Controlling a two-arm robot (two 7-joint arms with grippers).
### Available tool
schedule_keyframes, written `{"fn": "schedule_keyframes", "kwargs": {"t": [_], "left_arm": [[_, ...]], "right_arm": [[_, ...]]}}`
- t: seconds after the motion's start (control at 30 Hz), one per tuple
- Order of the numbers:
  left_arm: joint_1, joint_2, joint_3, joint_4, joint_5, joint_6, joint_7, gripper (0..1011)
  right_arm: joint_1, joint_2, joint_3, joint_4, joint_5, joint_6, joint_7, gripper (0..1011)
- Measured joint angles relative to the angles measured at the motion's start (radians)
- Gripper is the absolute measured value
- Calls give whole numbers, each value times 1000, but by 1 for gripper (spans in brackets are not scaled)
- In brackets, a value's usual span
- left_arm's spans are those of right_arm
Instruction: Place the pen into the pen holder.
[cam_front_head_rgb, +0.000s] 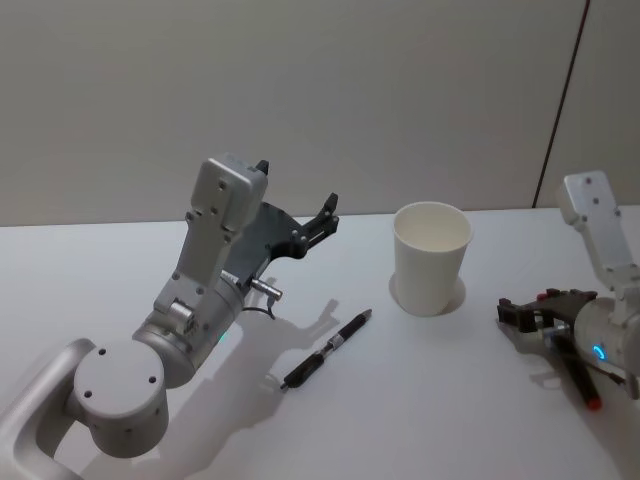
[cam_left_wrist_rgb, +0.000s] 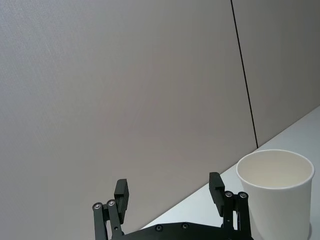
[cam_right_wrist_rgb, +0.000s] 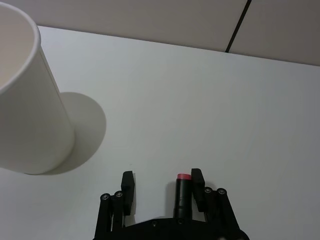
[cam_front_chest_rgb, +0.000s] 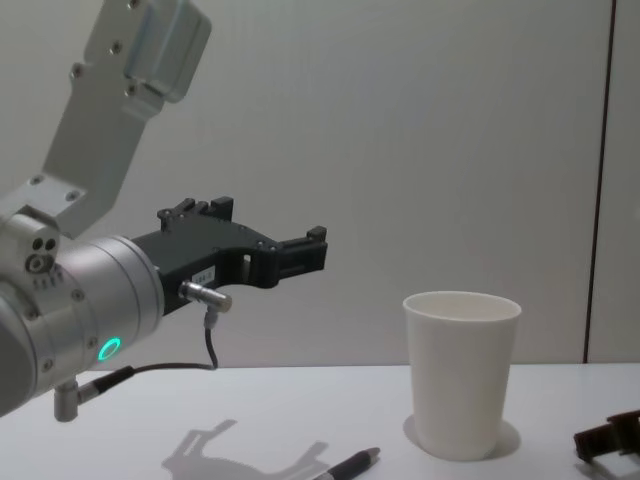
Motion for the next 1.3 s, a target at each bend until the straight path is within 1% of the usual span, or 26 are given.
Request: {"fn": "schedule_keyframes", "kwargs": {"t": [0.97,1.3], "left_arm": [[0,0,0,0,0,0,0,1000],[0,0,0,0,0,0,0,1001]], "right_arm": [[0,0,1,1,0,0,0,525],[0,0,1,2,-1,0,-1,446]]}}
